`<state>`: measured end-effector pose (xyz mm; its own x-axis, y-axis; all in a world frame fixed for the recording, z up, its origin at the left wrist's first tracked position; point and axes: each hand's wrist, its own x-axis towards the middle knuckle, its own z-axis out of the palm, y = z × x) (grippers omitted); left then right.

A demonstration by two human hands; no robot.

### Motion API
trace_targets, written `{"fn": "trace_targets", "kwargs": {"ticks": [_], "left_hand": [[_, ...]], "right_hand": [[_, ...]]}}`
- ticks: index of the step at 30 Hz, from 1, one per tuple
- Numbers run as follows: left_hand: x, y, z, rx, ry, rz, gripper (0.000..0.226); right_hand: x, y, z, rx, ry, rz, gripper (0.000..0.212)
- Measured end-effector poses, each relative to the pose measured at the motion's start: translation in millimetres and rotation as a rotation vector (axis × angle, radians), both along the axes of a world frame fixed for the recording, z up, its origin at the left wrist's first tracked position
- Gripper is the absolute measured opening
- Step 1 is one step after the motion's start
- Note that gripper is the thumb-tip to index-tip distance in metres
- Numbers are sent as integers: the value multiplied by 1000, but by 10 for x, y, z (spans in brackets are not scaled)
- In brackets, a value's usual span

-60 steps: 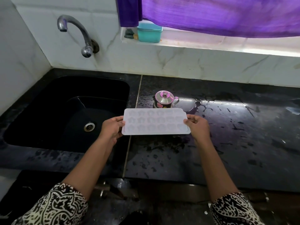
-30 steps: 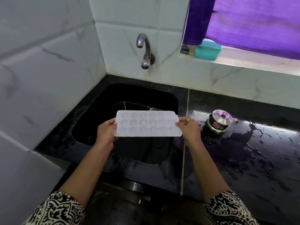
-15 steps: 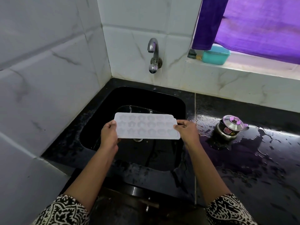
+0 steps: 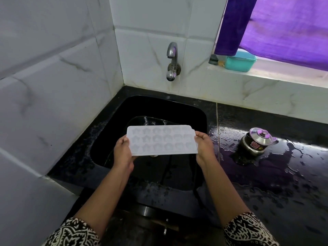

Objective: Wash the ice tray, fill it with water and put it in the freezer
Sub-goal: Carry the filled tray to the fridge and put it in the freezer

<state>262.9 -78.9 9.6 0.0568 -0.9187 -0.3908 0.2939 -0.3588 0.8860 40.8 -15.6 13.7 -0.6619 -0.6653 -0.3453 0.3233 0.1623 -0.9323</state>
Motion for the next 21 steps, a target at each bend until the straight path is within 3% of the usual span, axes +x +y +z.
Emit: {"fn": "trace_targets", "kwargs": {"ticks": [21], "left_hand": [[39, 174, -29, 1, 22, 54, 35]], "right_hand": [[-49, -11, -53, 0, -104, 20, 23]]}}
